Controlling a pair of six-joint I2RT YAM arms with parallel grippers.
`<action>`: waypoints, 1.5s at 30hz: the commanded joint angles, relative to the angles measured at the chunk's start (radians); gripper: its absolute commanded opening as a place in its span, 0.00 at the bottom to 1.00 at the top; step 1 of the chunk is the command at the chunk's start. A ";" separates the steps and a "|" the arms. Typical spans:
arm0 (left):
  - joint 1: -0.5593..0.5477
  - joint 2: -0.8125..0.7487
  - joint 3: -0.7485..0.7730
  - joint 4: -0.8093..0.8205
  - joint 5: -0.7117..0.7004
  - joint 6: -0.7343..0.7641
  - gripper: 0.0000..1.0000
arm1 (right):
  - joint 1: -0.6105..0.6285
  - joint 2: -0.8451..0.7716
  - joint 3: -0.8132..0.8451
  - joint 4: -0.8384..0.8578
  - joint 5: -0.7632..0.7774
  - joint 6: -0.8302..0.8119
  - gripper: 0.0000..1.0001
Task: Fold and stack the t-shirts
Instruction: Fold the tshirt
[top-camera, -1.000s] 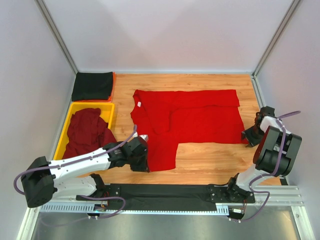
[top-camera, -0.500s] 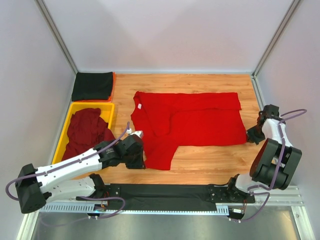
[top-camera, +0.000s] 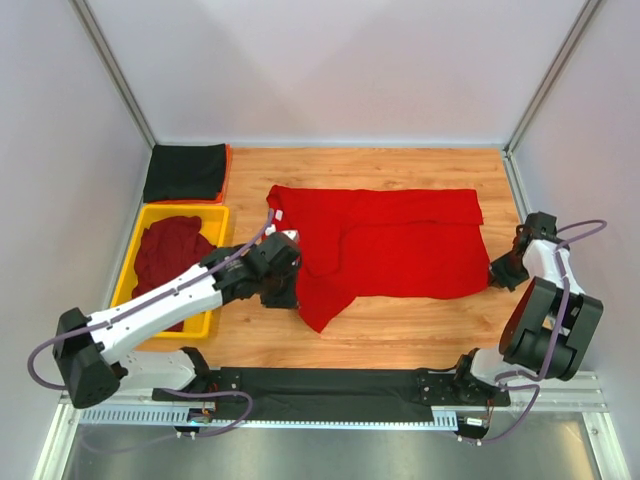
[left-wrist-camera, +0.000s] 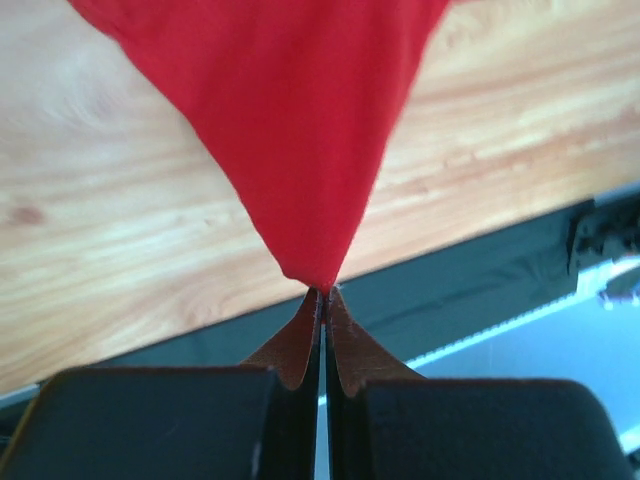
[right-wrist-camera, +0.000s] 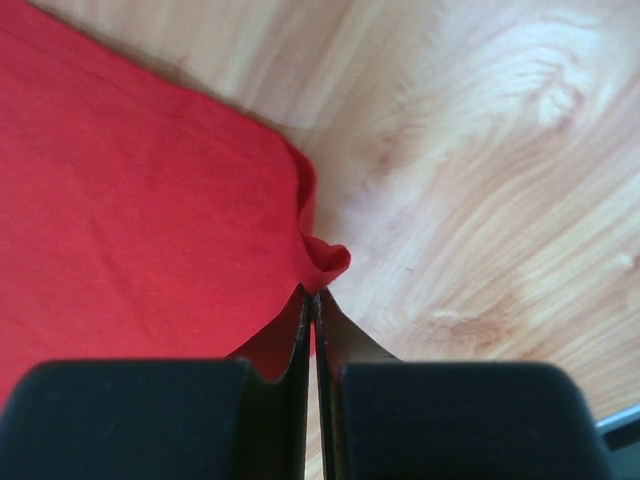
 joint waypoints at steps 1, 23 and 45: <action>0.079 0.059 0.082 -0.047 -0.018 0.104 0.00 | 0.001 0.017 0.079 0.049 -0.087 -0.031 0.00; 0.496 0.637 0.822 -0.221 0.068 0.366 0.00 | 0.065 0.405 0.463 0.075 -0.254 0.055 0.00; 0.614 1.019 1.212 -0.258 0.077 0.434 0.00 | 0.067 0.570 0.615 0.067 -0.226 0.067 0.00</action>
